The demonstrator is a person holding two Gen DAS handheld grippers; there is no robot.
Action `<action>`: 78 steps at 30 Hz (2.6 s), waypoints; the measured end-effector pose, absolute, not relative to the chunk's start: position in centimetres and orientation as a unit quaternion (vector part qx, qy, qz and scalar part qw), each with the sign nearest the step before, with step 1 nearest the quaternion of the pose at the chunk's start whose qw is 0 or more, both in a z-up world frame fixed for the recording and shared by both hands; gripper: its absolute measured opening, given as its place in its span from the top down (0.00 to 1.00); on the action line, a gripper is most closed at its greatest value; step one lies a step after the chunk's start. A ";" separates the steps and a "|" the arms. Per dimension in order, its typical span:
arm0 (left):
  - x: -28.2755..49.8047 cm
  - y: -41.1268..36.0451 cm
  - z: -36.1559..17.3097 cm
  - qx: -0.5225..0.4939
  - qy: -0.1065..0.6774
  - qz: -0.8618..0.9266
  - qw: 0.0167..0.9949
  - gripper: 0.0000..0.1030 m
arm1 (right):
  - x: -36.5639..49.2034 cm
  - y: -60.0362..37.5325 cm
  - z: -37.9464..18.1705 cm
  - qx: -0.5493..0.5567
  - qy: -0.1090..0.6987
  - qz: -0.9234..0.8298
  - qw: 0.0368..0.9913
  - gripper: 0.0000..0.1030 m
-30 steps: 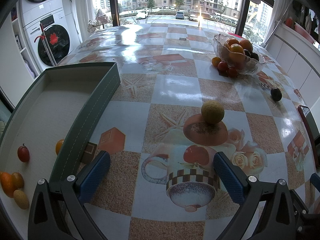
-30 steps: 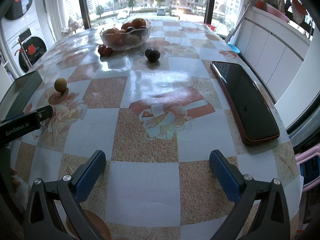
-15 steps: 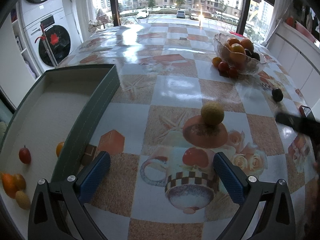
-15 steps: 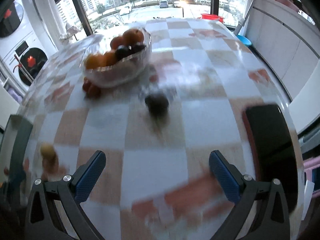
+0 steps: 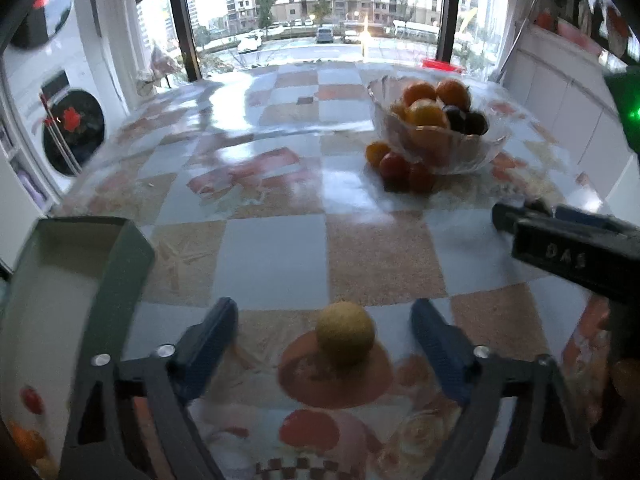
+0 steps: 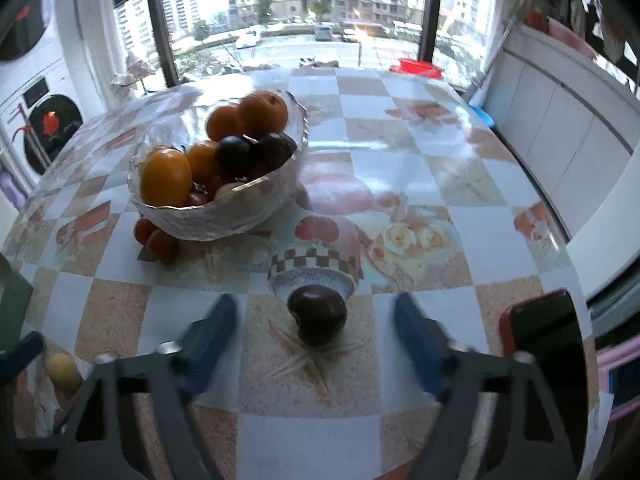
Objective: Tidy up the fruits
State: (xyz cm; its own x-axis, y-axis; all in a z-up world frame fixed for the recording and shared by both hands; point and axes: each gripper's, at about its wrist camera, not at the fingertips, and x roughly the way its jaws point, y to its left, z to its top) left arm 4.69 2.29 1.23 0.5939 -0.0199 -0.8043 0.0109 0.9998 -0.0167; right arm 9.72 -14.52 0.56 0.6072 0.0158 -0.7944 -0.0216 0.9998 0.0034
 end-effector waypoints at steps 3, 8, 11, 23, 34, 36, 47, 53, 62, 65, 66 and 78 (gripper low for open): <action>4.5 2.3 1.3 -0.012 0.448 -0.005 0.894 0.22 | 9.6 -14.7 1.0 0.000 0.441 0.032 0.897 0.73; 3.1 2.2 1.8 -0.008 0.440 -0.012 0.898 0.68 | 6.6 -15.3 1.5 0.036 0.452 0.082 0.888 0.73; 0.8 2.6 1.8 -0.006 0.443 -0.022 0.896 0.68 | 2.9 -15.3 1.4 0.039 0.467 0.098 0.878 0.73; -8.4 5.6 1.3 -0.031 0.425 -0.017 0.905 0.68 | -9.1 -14.6 0.4 0.043 0.423 0.072 0.902 0.72; -7.1 5.3 2.1 -0.023 0.425 -0.012 0.905 0.68 | -9.2 -15.0 0.4 0.054 0.415 0.077 0.905 0.72; -5.2 5.1 3.2 -0.024 0.415 -0.011 0.909 0.55 | -9.3 -15.1 0.4 0.057 0.414 0.079 0.905 0.72; 2.7 2.7 1.5 0.014 0.438 0.030 0.898 0.29 | -9.4 -15.4 0.4 0.070 0.413 0.085 0.904 0.72; 1.9 3.1 1.3 -0.005 0.434 0.007 0.901 0.72 | -9.3 -15.4 0.3 0.071 0.413 0.085 0.904 0.72; -7.3 4.6 1.4 -0.034 0.437 0.000 0.899 0.72 | -9.3 -15.4 0.3 0.070 0.413 0.085 0.904 0.72; -8.8 4.4 1.2 -0.017 0.422 0.007 0.907 0.72 | -9.3 -15.4 0.3 0.068 0.413 0.084 0.904 0.72; -8.9 4.3 1.2 -0.015 0.422 0.009 0.906 0.72 | -9.3 -15.4 0.3 0.067 0.413 0.083 0.904 0.72; -9.1 4.7 1.2 -0.029 0.417 0.003 0.908 0.72 | -9.3 -15.3 0.3 0.060 0.413 0.080 0.905 0.72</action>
State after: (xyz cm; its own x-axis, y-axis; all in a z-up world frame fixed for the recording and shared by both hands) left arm -9.07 4.75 1.22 0.6517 -0.0195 -0.7582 -0.0293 0.9983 -0.0509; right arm -9.32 -15.34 0.27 0.6457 0.1951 -0.7383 -0.0957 0.9799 0.1753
